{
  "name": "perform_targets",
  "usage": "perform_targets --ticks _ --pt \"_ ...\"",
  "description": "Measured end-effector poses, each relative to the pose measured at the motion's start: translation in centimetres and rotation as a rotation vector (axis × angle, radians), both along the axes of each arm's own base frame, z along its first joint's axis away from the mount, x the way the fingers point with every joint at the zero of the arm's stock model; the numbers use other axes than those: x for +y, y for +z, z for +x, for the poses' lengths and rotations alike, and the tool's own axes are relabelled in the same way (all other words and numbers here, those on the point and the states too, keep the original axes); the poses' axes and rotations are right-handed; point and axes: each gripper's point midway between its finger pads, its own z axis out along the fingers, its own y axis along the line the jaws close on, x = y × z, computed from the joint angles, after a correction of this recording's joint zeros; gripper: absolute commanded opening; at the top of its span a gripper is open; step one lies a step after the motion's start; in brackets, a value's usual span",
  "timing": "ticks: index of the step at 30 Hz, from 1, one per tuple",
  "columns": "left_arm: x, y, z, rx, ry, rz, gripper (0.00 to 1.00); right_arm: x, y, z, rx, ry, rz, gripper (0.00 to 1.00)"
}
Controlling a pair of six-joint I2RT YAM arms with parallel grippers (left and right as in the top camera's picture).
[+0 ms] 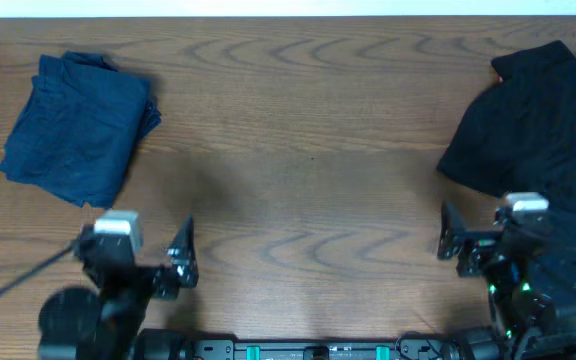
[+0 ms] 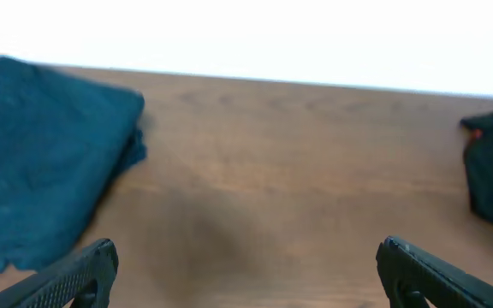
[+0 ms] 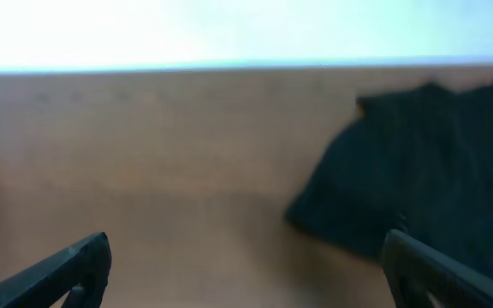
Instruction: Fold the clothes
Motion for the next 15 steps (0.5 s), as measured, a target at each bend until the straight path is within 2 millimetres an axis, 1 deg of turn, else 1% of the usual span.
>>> perform_targets --ticks 2,4,6,8,10,15 --pt "0.1 0.7 -0.9 -0.049 0.003 -0.003 0.98 -0.2 -2.3 -1.1 0.09 -0.002 -0.015 0.99" --pt "0.2 1.2 -1.5 -0.083 0.003 -0.006 0.98 -0.4 -3.9 -2.0 0.165 -0.005 -0.028 0.99" --pt "0.2 1.4 -1.8 -0.097 0.003 -0.007 0.98 -0.7 -5.9 -3.5 0.263 -0.006 -0.046 0.99" --pt "0.2 1.4 -1.8 -0.097 0.003 -0.007 0.98 -0.9 -7.4 -4.7 0.341 -0.006 -0.059 0.99" --pt "0.2 1.4 -1.8 -0.096 0.003 -0.007 0.98 -1.0 -7.8 -5.1 0.364 -0.006 -0.063 0.99" --pt "0.2 1.4 -1.8 -0.097 0.003 -0.007 0.98 -1.0 -7.8 -5.1 0.365 -0.006 -0.063 0.99"
